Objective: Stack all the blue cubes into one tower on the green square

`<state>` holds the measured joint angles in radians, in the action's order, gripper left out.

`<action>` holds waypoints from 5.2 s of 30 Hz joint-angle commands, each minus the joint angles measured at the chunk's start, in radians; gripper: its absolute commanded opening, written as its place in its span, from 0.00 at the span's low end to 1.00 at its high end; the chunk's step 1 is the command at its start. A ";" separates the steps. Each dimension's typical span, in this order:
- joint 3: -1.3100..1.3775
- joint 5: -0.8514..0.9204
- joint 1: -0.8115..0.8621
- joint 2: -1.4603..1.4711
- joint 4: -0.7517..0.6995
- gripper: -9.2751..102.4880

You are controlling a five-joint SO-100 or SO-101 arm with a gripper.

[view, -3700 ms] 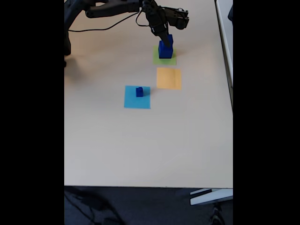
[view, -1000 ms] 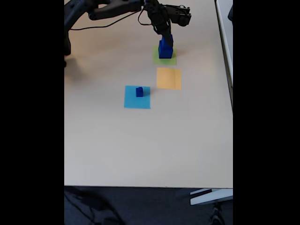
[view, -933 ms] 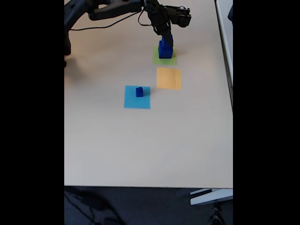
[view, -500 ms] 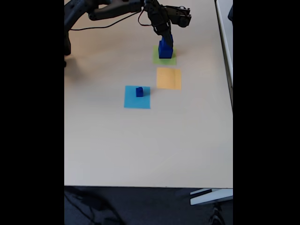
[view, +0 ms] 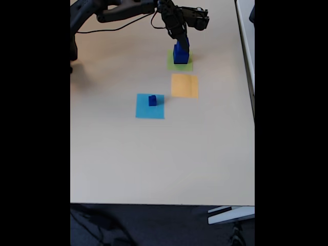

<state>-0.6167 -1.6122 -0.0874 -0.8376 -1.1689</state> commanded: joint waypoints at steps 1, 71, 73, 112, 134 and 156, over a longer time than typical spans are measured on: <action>0.011 0.012 0.011 -0.034 -0.002 0.33; 0.043 0.215 0.101 -0.351 -0.114 0.33; -0.012 0.252 0.147 -0.399 -0.120 0.33; -0.945 0.436 0.437 -0.638 0.408 0.29; -1.207 0.430 0.503 -0.727 0.563 0.27; -1.249 0.442 0.532 -0.695 0.607 0.26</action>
<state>-1.8684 -1.1766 0.4403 -1.4818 -0.5860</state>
